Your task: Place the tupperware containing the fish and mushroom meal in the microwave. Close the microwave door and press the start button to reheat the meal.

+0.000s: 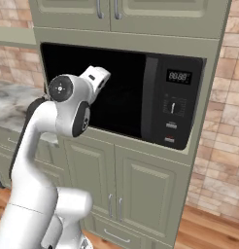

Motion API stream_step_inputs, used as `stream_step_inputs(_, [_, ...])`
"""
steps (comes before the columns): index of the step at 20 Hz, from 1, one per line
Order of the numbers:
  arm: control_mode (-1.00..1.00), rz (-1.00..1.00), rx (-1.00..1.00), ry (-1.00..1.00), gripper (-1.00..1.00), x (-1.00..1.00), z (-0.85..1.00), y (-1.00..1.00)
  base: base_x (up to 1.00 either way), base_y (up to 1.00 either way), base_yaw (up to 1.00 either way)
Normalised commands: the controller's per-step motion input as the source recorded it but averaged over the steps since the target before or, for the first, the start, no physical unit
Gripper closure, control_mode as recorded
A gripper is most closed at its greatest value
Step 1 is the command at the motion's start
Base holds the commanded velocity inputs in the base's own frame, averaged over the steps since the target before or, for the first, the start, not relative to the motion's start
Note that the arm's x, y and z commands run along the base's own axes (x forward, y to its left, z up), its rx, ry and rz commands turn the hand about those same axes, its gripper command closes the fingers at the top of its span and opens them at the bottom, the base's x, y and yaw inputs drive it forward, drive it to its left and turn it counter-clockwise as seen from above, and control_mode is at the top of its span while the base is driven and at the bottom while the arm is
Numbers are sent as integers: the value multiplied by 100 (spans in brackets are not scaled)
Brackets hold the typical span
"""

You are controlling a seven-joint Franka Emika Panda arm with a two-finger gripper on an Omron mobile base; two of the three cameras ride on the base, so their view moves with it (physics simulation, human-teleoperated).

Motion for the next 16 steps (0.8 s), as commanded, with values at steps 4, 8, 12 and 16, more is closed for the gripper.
stream_step_inputs(4, [-100,4,17,-15,-100,-100,-4,-69,0,0,0])
stream_step_inputs(8, [-100,6,21,-10,-100,-96,-2,-97,0,0,0])
stream_step_inputs(12, [-100,2,17,-8,-100,-57,-2,-91,0,0,0])
stream_step_inputs(16, [-100,0,7,0,100,-22,0,-67,0,0,0])
